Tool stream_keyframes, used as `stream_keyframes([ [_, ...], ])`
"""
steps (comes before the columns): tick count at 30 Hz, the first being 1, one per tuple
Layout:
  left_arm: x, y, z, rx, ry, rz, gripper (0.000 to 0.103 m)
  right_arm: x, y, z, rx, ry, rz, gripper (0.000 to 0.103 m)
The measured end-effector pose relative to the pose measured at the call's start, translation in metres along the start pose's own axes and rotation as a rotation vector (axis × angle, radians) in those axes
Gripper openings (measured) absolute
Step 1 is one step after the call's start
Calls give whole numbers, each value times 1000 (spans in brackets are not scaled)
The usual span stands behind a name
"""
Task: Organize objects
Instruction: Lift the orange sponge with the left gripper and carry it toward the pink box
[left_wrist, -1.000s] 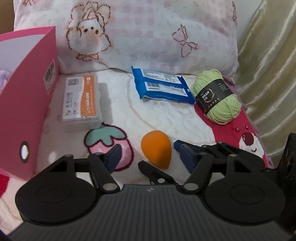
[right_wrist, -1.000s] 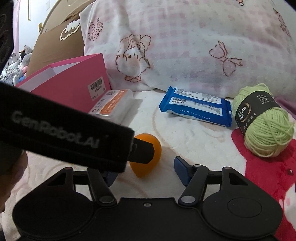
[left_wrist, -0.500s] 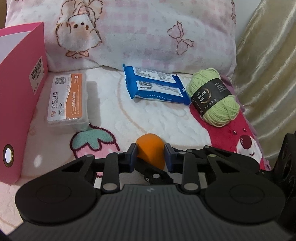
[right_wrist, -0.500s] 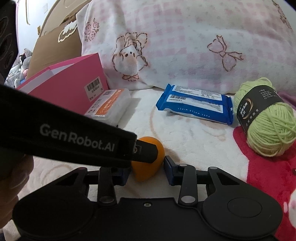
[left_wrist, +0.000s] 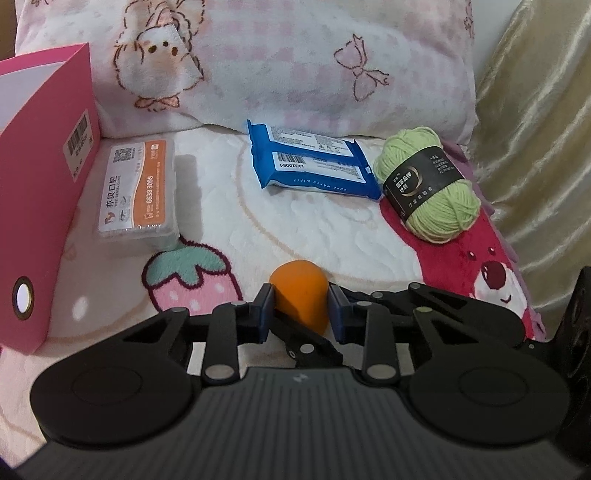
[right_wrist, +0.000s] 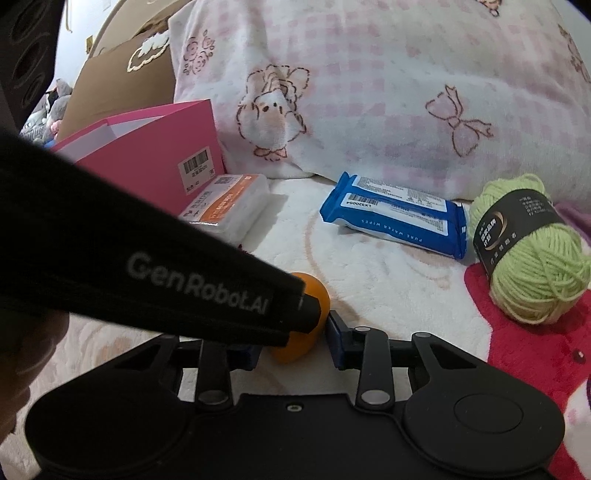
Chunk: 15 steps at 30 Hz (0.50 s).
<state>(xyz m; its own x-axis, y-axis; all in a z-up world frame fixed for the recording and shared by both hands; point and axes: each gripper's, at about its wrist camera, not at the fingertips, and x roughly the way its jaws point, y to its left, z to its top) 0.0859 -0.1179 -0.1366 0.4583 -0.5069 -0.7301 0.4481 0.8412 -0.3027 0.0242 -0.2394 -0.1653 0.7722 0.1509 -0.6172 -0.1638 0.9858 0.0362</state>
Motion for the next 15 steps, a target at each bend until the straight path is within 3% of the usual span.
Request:
stream_keyframes([
  [6,-6,-7,-7,56,2,20,29,-2,-3,3,12,7,12,39],
  [15,-15,2,-9,11,25,-9,30,-12,12,1,-54,15,2,39],
])
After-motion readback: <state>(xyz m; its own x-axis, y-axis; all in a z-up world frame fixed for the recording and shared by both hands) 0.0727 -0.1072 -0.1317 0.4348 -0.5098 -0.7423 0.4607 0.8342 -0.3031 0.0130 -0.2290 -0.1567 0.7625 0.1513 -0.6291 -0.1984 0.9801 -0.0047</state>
